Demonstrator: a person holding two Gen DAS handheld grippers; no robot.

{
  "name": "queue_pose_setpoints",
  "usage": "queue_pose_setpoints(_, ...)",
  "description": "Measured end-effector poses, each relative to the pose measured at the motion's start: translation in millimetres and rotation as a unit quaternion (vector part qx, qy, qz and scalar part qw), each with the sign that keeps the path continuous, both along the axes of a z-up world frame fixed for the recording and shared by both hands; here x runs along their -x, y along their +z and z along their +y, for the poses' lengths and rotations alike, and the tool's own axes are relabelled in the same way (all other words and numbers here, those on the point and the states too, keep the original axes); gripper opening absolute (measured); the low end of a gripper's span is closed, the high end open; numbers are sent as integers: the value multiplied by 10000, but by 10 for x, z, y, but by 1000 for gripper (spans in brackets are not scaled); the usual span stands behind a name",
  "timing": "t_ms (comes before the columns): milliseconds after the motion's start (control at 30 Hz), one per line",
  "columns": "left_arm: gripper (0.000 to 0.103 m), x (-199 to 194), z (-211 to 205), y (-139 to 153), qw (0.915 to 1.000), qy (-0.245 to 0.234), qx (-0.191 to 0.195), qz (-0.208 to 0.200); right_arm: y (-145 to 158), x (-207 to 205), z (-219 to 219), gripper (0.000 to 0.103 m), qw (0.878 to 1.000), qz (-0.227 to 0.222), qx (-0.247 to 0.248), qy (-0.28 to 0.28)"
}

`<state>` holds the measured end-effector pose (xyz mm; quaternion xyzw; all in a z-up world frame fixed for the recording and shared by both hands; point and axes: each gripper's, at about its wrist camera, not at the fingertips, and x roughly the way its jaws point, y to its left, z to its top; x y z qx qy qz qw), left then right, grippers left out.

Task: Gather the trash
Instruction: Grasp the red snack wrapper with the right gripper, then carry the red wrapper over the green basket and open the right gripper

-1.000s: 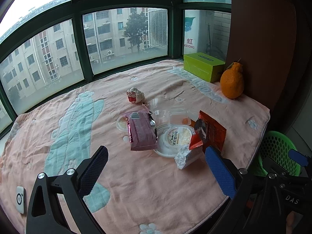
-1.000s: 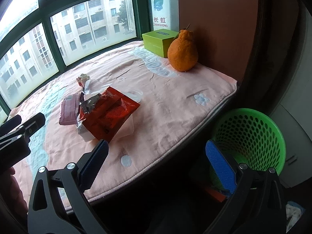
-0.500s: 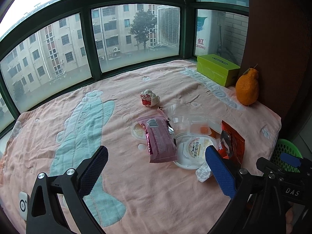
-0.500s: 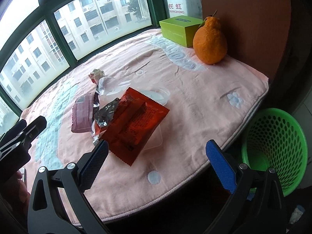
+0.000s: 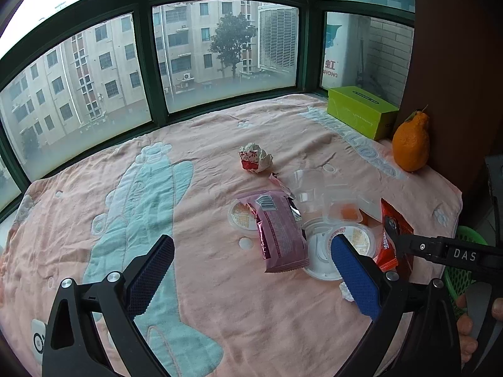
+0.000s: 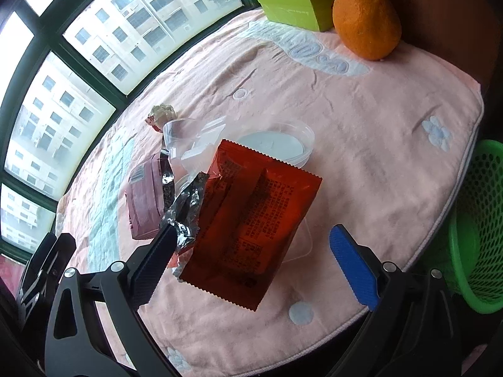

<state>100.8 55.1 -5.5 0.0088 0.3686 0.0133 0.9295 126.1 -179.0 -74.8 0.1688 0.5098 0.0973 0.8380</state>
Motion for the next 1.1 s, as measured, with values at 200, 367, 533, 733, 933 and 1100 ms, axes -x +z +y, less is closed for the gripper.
queue_pose_setpoints(200,96,-26,12,-23,9998,-182,19,47,-125,-94,-26,85,9997,245,-73,-58)
queue_pose_setpoints(367,96,-26,3,-59,9991,-405,91,124,-177,-101,-65,70,9995,274,-98,-79)
queue_pose_setpoints(533,96,4,-95,-88,9971,-737,130,154,-131,-28,-130,65,9998,158,-55,-105)
queue_pose_setpoints(733,96,52,-376,-133,9865,-1605,220,225,5,122,-305,65,9997,-115,-43,-221)
queue_pose_setpoints(933,96,139,-736,-338,9686,-2453,165,363,160,348,-631,65,9984,-378,156,-382)
queue_pose_setpoints(1100,96,178,-963,-556,9523,-2981,184,630,198,563,-997,65,9962,-505,460,-540)
